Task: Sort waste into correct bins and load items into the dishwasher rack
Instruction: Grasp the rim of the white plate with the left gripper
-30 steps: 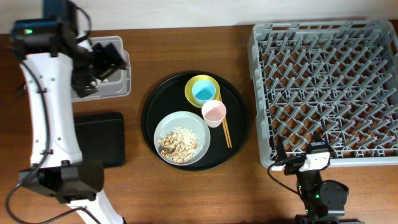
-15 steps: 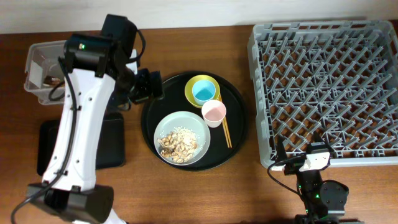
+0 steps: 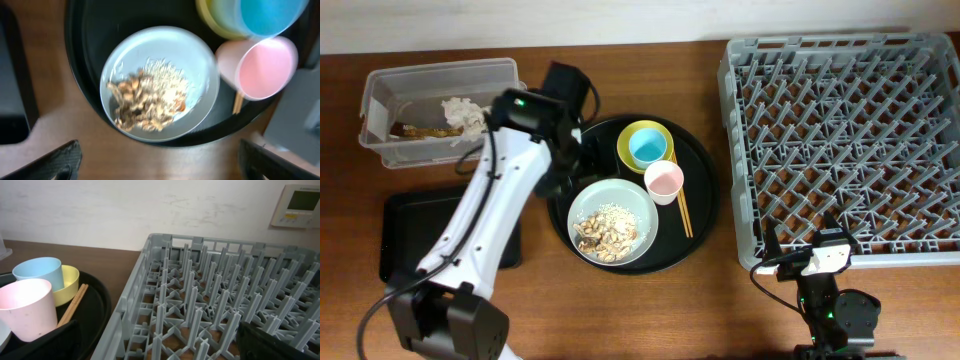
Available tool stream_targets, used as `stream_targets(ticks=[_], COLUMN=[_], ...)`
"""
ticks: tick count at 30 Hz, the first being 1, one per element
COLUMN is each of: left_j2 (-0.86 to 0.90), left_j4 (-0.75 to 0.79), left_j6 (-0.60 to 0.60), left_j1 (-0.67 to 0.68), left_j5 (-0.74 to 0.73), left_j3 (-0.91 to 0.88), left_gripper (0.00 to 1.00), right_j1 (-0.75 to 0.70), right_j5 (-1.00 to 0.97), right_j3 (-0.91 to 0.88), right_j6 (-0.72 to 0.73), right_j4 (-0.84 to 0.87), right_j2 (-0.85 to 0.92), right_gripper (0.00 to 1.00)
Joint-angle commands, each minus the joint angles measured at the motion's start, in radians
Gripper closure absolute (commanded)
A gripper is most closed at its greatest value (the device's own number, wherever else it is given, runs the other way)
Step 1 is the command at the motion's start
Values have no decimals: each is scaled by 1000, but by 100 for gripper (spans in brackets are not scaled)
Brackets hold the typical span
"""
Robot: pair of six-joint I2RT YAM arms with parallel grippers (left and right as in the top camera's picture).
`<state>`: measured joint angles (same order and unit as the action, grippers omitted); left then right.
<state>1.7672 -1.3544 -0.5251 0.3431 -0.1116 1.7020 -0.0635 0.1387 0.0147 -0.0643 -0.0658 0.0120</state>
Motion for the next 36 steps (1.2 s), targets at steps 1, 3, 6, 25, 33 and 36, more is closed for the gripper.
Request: stream_targets(ticks=[1, 3, 6, 25, 33, 36], left_j2=[-11, -11, -11, 22, 172, 206], left_j4=[12, 50, 141, 348, 378, 381], left_j6=[27, 55, 71, 14, 13, -6], left_j1=[68, 122, 230, 578, 619, 623], left_j5=[-3, -3, 10, 399, 393, 393], left_j3=[-102, -169, -260, -330, -330, -330], left_gripper=[25, 25, 27, 40, 46, 46], right_j1=[6, 6, 6, 6, 6, 6], right_j5=[-5, -5, -5, -5, -5, -5], right_j3=[-9, -9, -9, -9, -9, -9], right_j6=[-7, -7, -7, -7, -7, -7], right_j4=[0, 0, 0, 0, 0, 0], right_j2=[-6, -6, -6, -6, -6, -6], right_gripper=[2, 2, 2, 2, 2, 2])
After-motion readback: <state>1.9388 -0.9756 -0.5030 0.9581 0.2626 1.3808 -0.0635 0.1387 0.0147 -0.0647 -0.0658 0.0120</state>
